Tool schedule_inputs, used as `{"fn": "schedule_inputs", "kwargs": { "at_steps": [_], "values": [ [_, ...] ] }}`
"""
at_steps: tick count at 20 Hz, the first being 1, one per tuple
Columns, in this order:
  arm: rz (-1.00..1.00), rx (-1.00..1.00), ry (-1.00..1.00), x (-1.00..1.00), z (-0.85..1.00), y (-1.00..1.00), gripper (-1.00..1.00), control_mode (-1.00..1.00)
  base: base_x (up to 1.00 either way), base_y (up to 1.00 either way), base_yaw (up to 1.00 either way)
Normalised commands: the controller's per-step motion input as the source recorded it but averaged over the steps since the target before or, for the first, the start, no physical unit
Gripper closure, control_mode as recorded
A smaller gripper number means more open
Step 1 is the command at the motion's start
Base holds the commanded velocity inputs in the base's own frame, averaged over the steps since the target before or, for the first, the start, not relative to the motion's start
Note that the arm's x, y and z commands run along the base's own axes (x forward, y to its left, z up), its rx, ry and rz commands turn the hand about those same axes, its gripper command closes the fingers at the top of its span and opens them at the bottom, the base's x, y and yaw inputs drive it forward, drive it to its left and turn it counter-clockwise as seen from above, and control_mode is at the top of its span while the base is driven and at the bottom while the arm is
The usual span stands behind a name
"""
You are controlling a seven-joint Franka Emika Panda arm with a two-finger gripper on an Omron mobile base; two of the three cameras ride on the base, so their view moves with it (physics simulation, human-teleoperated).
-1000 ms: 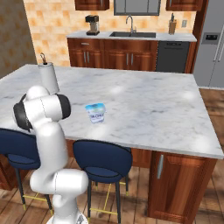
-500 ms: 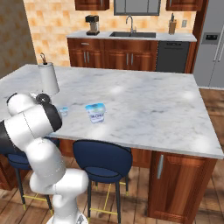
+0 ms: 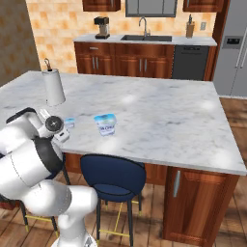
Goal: Stack the yogurt containers by placing the smaller containers on top of the larger containers.
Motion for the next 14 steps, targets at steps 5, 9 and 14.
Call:
{"fn": "schedule_inputs", "kwargs": {
  "at_steps": [5, 9, 14],
  "values": [
    [-0.01, 0.02, 0.07, -0.24, 0.90, -0.27, 1.00, -1.00, 0.00, 0.00, 0.00],
    [0.00, 0.00, 0.08, -0.21, 1.00, -0.14, 1.00, -1.00, 0.00, 0.00, 0.00],
    [0.03, 0.02, 0.10, -0.18, 0.99, -0.20, 1.00, -1.00, 0.00, 0.00, 0.00]
  ]
}}
